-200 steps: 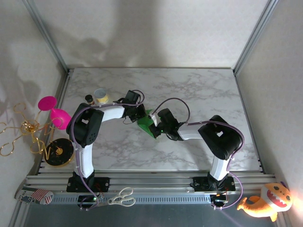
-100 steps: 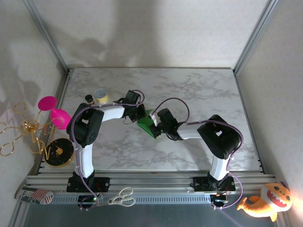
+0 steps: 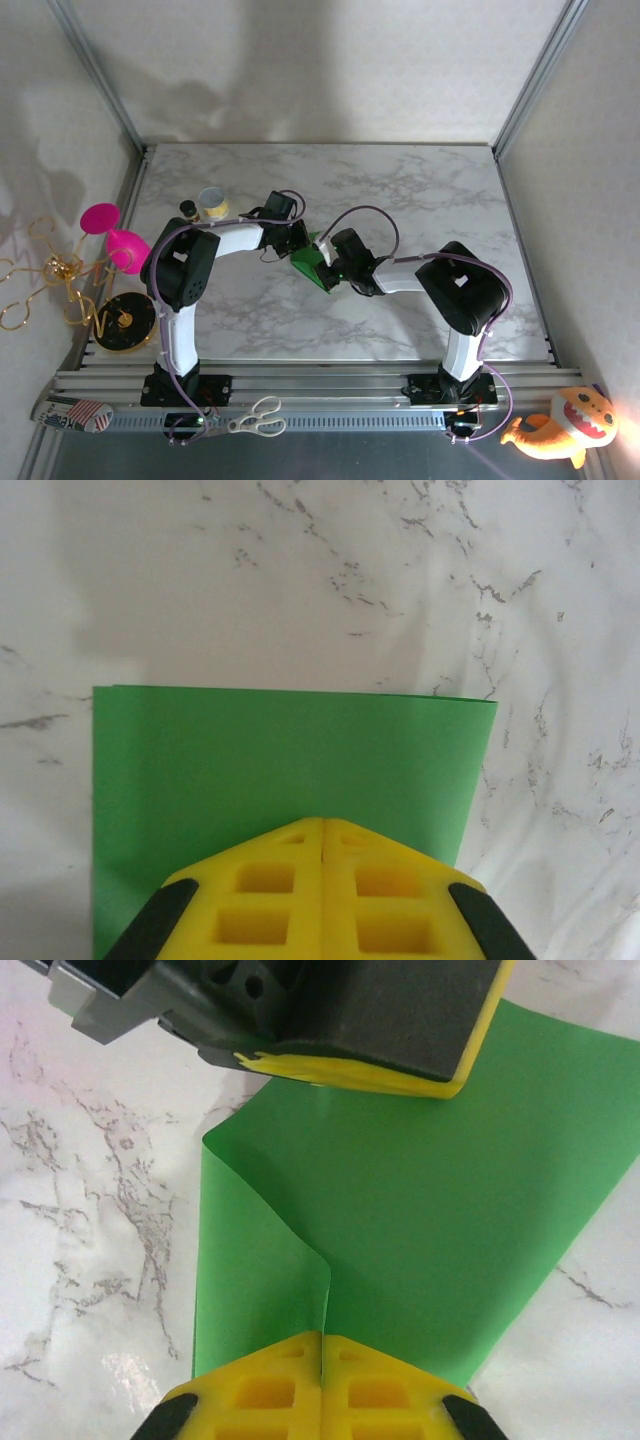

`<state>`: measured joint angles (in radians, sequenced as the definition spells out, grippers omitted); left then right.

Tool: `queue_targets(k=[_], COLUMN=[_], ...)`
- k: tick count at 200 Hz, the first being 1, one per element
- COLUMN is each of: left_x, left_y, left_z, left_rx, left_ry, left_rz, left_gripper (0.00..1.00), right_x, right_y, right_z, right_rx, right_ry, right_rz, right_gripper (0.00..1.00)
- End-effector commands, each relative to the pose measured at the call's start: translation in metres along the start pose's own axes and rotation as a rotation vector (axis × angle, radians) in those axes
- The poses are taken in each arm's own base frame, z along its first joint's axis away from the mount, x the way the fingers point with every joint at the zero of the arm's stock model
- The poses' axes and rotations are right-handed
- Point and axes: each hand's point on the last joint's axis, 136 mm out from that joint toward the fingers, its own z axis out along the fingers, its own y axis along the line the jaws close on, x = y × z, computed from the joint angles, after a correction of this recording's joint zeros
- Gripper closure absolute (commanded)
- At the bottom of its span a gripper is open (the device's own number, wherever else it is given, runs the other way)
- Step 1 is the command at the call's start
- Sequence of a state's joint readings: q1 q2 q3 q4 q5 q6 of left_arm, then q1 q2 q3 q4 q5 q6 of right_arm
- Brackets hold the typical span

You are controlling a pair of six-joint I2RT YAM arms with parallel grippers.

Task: Fold a paper plane with a square sheet of paper (pick it up from the middle)
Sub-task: Third fold the triangle at the center of the table.

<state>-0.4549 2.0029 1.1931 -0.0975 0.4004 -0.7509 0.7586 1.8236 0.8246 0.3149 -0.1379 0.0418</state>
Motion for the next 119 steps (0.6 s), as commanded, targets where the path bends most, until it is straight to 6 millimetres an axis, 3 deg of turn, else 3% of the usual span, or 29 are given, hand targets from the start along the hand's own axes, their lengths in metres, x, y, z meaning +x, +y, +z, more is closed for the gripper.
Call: queue_targets(k=[1,119], left_x=[0.0274,0.0248], left_y=[0.0284,0.0248], left_z=[0.0164,0.0141], left_rx=[-0.090,-0.083], left_ry=[0.085,0.077], left_rz=[-0.008,-0.009], left_gripper=[1.00,1.00], right_x=[0.0012,0.0107], right_y=[-0.0079,-0.0065], right_z=[0.0038,0.0077], right_rx=[0.033,0.018], right_ry=[0.021,0.060], right_rz=[0.012,0.019], right_gripper=[0.94,0.94])
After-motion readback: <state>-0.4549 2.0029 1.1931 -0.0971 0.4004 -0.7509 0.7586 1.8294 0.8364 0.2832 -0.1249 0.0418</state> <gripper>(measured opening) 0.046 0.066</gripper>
